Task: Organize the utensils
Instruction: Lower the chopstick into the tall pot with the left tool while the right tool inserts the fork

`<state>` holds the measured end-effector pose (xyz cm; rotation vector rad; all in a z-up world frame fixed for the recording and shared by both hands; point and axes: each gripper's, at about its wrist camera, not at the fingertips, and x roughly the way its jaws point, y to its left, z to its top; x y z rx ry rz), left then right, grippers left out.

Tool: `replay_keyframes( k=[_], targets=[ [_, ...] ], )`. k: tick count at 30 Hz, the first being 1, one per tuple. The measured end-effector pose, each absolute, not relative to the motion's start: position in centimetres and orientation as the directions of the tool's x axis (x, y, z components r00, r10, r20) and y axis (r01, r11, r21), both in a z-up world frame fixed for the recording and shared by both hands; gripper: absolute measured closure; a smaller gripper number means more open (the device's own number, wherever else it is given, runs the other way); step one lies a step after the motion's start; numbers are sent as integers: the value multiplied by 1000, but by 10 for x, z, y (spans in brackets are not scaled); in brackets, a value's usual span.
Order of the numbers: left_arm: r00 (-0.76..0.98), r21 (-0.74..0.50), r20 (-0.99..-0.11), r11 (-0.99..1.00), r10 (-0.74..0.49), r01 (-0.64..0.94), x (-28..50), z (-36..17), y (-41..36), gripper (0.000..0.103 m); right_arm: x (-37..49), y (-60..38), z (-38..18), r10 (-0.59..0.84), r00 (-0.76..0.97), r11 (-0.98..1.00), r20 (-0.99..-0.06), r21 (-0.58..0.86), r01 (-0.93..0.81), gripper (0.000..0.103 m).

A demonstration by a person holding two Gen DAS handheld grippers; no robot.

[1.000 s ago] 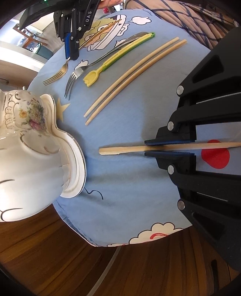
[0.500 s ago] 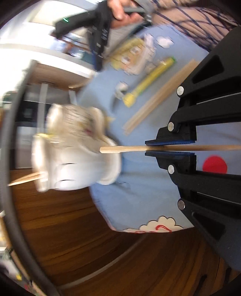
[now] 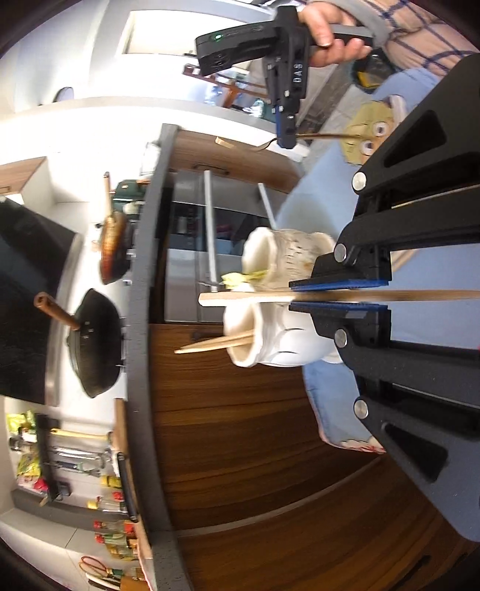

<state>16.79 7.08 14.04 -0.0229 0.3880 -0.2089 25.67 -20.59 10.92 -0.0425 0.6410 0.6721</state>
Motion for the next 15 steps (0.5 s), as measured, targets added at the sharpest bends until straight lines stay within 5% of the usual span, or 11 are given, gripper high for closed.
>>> replay_keyframes(
  k=[15],
  targets=[
    [961, -215, -174, 961, -214, 175, 220, 176, 83, 98, 276, -182, 185, 649, 667, 747, -367, 139, -651, 97]
  ],
)
